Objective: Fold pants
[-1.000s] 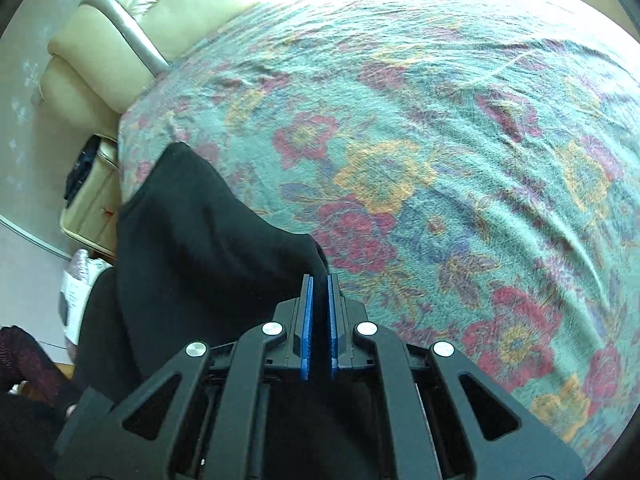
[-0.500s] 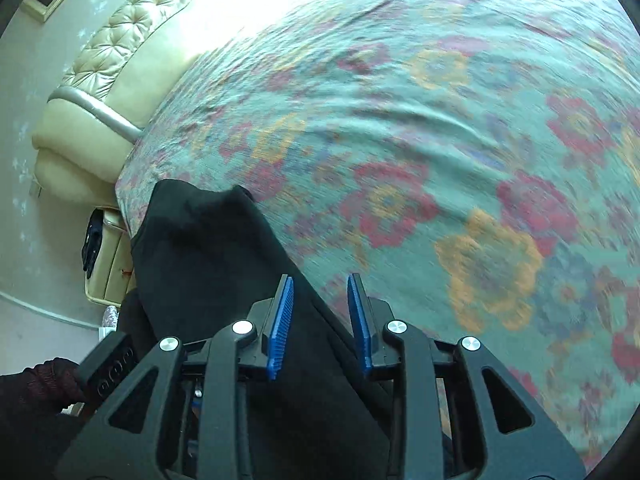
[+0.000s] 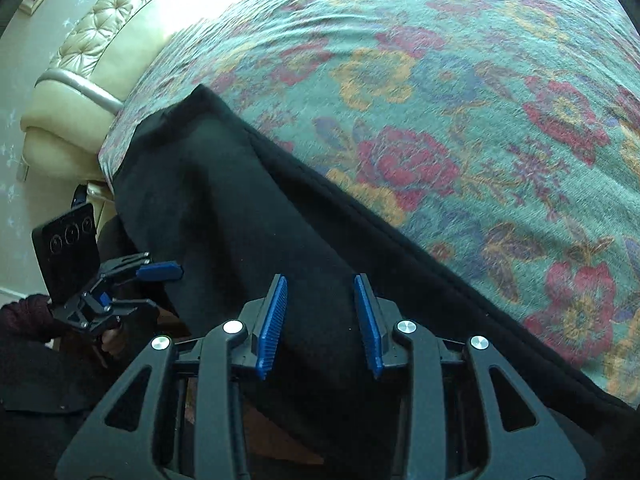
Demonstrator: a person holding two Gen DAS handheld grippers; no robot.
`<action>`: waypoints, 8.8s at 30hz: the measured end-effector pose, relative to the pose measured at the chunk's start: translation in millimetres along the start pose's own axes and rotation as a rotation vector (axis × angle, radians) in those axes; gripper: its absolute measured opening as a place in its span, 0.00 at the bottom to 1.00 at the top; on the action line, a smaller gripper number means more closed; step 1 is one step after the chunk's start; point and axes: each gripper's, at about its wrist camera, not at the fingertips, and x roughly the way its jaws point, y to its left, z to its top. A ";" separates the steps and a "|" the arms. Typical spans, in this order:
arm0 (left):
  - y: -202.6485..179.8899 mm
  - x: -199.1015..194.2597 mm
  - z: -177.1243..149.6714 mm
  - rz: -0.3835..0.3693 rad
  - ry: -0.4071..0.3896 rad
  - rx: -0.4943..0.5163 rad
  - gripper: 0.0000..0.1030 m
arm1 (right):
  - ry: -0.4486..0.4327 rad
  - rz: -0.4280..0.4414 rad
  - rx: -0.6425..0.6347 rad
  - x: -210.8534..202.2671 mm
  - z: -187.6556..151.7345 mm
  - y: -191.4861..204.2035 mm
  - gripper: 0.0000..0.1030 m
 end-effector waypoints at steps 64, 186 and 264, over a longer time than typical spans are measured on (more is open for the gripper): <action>-0.3 24.3 22.5 0.047 -0.025 0.170 0.73 | -0.580 -0.269 0.611 -146.8 -86.5 -119.7 0.57; 137.3 -142.3 28.3 0.215 -0.282 -0.074 0.92 | -0.644 -0.233 0.129 40.8 19.3 192.1 0.12; 299.5 -299.7 32.7 0.145 -0.438 -0.533 0.91 | -0.442 -0.071 0.110 91.1 -46.2 204.8 0.68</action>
